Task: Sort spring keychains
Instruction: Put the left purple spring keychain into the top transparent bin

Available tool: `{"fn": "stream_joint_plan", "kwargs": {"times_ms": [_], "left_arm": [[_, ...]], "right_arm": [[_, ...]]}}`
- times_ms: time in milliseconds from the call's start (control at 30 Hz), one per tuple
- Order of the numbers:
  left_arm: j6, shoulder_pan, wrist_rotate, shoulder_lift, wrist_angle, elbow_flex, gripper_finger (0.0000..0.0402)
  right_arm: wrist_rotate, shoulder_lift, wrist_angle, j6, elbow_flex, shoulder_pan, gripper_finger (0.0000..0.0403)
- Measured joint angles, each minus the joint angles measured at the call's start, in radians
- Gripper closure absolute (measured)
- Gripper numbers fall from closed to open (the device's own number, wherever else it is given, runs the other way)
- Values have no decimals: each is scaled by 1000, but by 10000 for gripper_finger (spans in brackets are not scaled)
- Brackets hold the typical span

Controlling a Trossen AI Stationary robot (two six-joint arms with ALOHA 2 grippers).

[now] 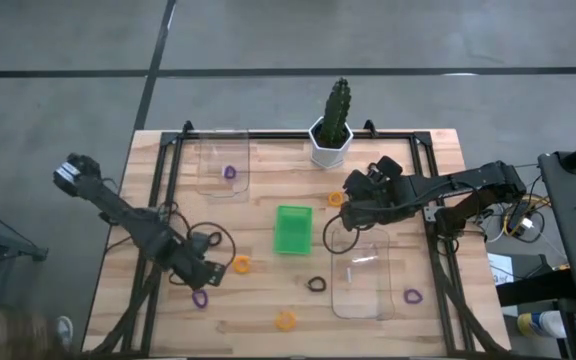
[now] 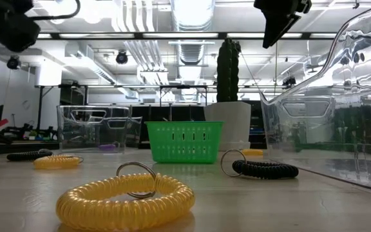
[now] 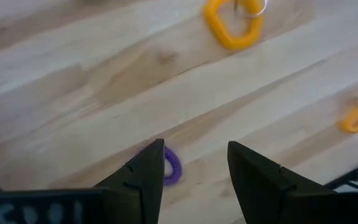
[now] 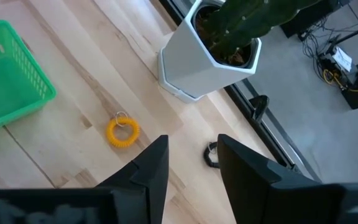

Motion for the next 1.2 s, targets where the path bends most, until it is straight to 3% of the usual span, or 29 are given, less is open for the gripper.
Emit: {"fn": "stream_joint_plan", "kwargs": {"times_ms": [433, 1200], "left_arm": [[5, -46, 212, 158, 88, -69, 234], [55, -62, 288, 305, 167, -100, 234]], "right_arm": [[0, 0, 2, 3, 0, 0, 278], [0, 0, 8, 2, 0, 0, 278]]}}
